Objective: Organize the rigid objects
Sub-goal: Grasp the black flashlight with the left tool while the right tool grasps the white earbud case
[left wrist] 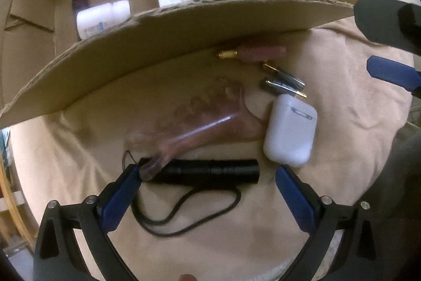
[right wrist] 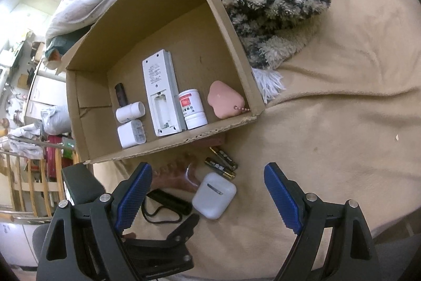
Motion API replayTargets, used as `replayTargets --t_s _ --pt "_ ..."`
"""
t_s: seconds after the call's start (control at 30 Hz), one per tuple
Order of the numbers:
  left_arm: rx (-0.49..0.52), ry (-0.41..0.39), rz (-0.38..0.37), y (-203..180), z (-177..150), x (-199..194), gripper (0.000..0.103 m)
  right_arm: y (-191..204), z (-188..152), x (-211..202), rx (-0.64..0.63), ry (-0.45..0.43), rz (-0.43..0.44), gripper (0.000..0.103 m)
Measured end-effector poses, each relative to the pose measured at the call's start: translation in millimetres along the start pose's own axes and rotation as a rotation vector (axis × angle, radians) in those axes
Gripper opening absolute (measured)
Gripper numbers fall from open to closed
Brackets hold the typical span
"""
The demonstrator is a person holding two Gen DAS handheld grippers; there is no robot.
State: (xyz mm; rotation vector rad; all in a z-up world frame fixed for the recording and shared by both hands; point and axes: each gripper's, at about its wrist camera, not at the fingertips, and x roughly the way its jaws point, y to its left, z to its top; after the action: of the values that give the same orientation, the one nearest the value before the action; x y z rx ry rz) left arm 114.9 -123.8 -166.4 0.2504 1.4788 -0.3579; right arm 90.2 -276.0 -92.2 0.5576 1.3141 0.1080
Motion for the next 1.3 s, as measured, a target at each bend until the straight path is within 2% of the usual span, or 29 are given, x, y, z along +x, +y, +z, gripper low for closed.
replayTargets --t_s 0.07,0.17,0.23,0.33,0.4,0.43,0.53,0.7,0.87,1.13,1.2,1.3 --pt "-0.001 -0.004 0.028 0 2 0 0.085 -1 0 1 0.000 0.005 -0.008 0.092" --pt "-0.043 0.011 -0.011 10 3 -3 0.085 -4 0 6 -0.005 0.024 -0.028 0.092" --pt "-0.065 0.012 0.012 17 -3 -5 0.085 -6 -1 14 -0.001 0.063 -0.037 0.092" --pt "-0.104 0.012 0.043 25 -11 -12 0.085 -9 -6 34 0.032 0.155 0.005 0.092" --pt "-0.156 -0.003 0.051 37 -16 -20 0.085 -5 -10 48 0.025 0.211 0.011 0.075" --pt "-0.184 -0.013 0.054 43 -17 -25 0.085 -3 -13 55 0.018 0.237 0.009 0.062" --pt "-0.266 -0.045 0.077 63 -19 -35 0.085 3 -19 71 -0.007 0.266 -0.046 0.061" --pt "-0.363 -0.069 0.100 85 -20 -43 0.085 16 -21 84 -0.082 0.266 -0.121 0.061" --pt "-0.388 -0.102 0.110 97 -20 -49 0.085 38 -34 87 -0.270 0.258 -0.231 0.053" --pt "-0.426 -0.075 0.093 98 -29 -39 0.085 45 -46 93 -0.330 0.255 -0.307 0.053" --pt "-0.420 -0.075 0.105 96 -28 -37 0.085 51 -48 98 -0.369 0.256 -0.335 0.055" --pt "-0.414 -0.078 0.115 93 -31 -36 0.085 58 -52 99 -0.439 0.244 -0.364 0.051"
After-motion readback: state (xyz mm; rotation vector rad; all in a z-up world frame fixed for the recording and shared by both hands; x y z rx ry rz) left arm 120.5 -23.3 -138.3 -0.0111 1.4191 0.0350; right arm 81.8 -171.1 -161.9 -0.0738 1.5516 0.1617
